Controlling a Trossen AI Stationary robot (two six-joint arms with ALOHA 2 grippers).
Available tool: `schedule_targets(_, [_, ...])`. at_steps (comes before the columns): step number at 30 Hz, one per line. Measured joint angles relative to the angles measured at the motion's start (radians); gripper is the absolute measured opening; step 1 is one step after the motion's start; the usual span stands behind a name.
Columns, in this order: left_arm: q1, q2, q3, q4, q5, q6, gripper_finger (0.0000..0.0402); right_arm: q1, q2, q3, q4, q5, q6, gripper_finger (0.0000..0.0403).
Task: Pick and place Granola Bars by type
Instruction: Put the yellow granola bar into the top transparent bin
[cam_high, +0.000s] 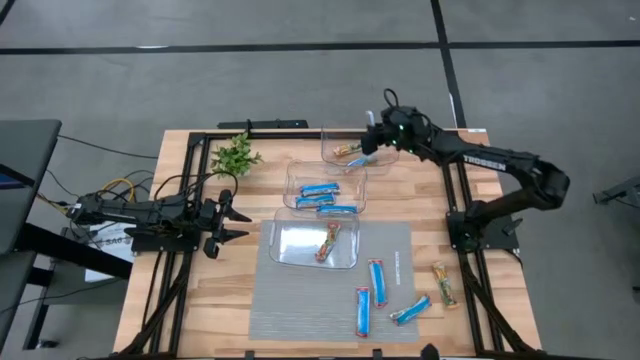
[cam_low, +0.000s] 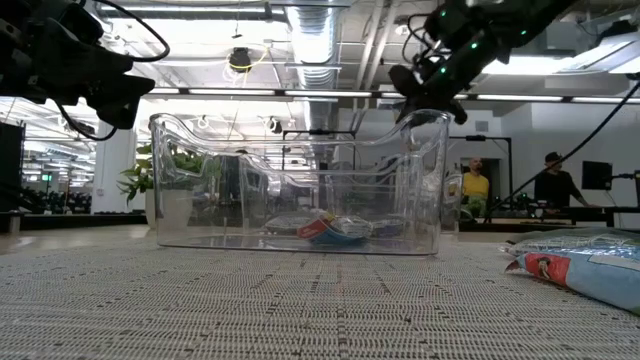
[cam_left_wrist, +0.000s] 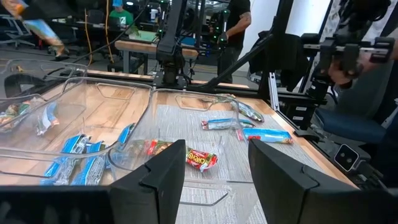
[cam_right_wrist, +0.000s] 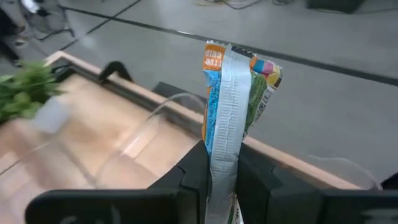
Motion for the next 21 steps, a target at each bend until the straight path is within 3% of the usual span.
schedule_targets(14, [0.0, 0.0, 0.0, 0.0, -0.003, 0.0, 0.0168, -0.041, 0.062, 0.07, -0.037, 0.001, -0.083, 0.006])
schedule_targets(21, [0.0, 0.0, 0.0, 0.0, -0.004, 0.0, 0.0168, -0.051, 0.062, 0.07, -0.124, 0.001, -0.122, 0.0121])
